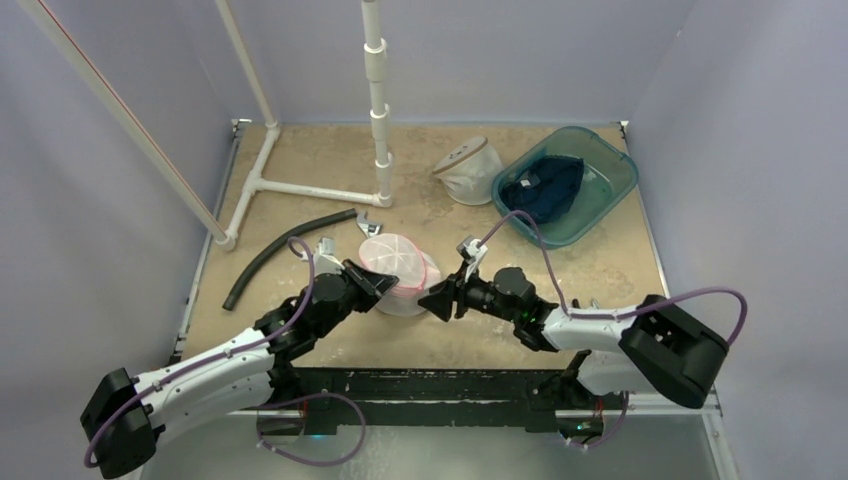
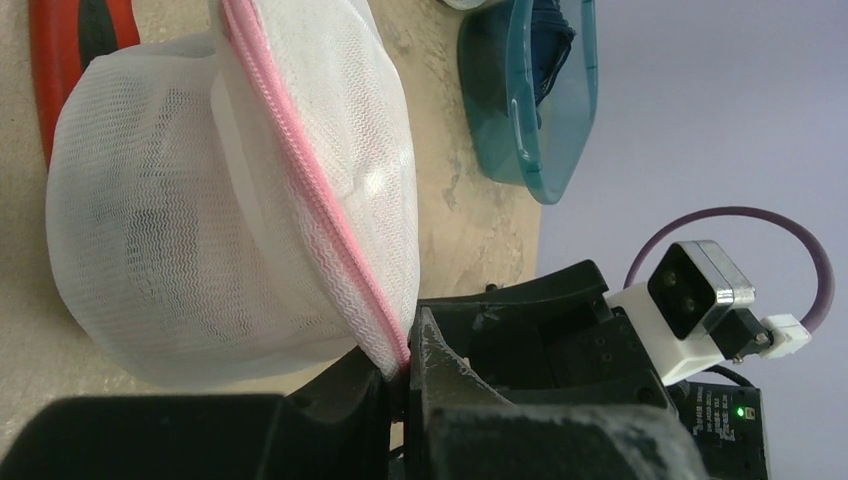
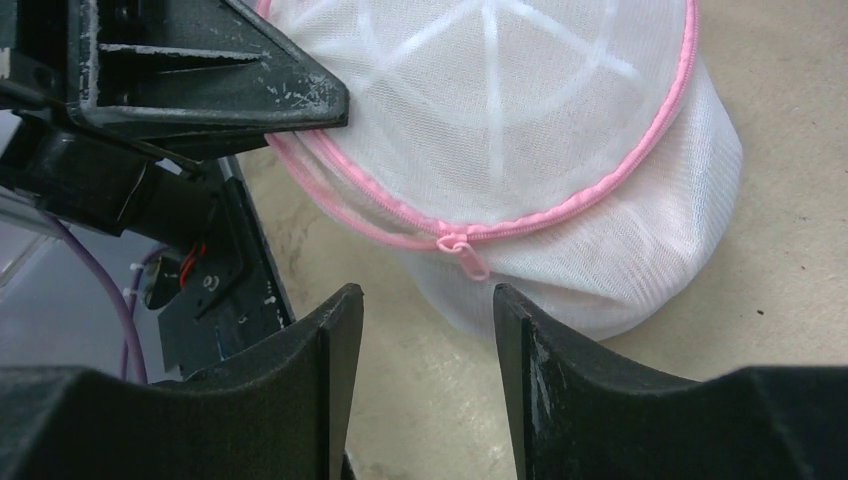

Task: Unzip the laundry bag and remove the bra
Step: Unzip the laundry bag at the center of the board.

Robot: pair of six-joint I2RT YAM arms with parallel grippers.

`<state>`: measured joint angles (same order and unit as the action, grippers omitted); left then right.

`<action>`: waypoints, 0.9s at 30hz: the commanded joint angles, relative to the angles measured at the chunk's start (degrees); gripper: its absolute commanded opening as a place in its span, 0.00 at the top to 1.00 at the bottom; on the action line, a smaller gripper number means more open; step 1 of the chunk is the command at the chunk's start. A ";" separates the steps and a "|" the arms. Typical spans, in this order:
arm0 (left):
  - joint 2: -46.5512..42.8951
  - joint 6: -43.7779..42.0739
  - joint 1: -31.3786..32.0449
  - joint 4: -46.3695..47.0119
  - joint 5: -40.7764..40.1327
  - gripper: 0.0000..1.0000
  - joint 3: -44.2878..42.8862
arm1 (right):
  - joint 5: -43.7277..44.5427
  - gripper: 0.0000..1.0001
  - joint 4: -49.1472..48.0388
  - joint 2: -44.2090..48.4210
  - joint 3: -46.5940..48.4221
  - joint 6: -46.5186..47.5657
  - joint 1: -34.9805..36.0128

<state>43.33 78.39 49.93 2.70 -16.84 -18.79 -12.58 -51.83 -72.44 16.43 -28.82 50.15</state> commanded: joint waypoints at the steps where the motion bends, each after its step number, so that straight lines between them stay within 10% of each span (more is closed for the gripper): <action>1: -0.73 -1.22 -0.34 1.54 0.48 1.00 -0.10 | -0.76 0.45 -6.77 -3.82 2.49 1.20 0.17; 15: -0.89 -1.67 -0.42 0.41 1.74 1.00 -1.56 | 0.51 0.53 -12.07 -10.28 3.94 1.49 0.14; 27: -0.70 -1.40 -0.43 1.08 2.54 1.00 -1.25 | 0.42 0.86 -11.74 -10.51 4.10 2.43 0.09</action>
<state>42.85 78.28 49.89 2.09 -15.16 -18.79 -12.69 -60.84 -83.61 19.07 -27.83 50.15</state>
